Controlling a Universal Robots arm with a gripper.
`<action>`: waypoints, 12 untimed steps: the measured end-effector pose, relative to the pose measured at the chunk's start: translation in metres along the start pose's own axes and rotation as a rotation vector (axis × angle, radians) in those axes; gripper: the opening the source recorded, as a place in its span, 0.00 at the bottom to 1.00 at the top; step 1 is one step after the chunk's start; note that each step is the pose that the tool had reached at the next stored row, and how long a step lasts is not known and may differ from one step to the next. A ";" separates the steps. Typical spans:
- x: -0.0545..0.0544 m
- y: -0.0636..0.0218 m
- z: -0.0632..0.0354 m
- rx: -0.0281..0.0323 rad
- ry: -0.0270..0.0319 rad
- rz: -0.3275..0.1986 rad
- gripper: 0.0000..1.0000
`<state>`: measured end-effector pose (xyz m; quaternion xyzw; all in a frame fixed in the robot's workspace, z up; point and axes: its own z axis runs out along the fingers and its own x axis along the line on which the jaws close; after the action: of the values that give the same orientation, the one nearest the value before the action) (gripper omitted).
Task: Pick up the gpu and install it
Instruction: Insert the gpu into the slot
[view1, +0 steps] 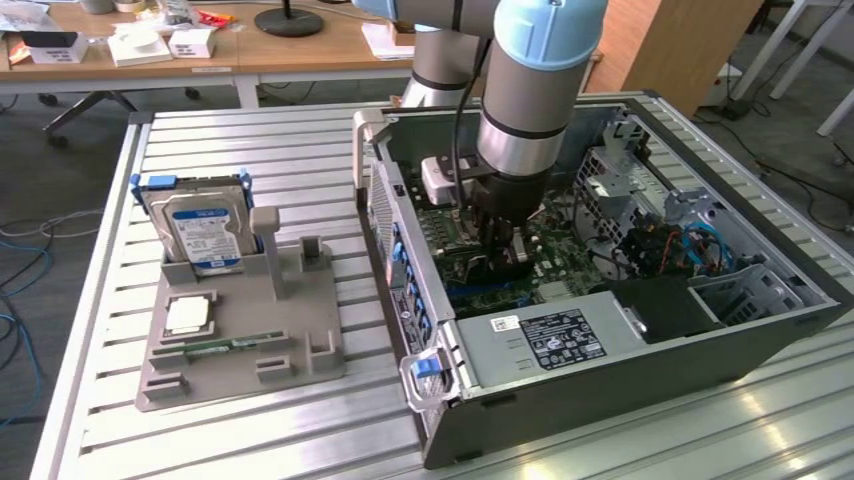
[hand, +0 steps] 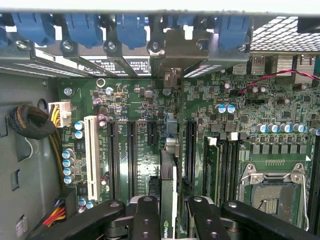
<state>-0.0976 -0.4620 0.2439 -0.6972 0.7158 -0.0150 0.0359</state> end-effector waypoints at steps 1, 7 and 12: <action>0.000 0.0000 0.0001 0.0000 -0.0001 0.000 0.26; 0.000 0.0000 0.0002 0.0001 -0.0004 0.000 0.26; 0.000 0.0000 0.0002 0.0001 -0.0004 0.000 0.26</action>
<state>-0.0976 -0.4619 0.2437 -0.6972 0.7158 -0.0149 0.0361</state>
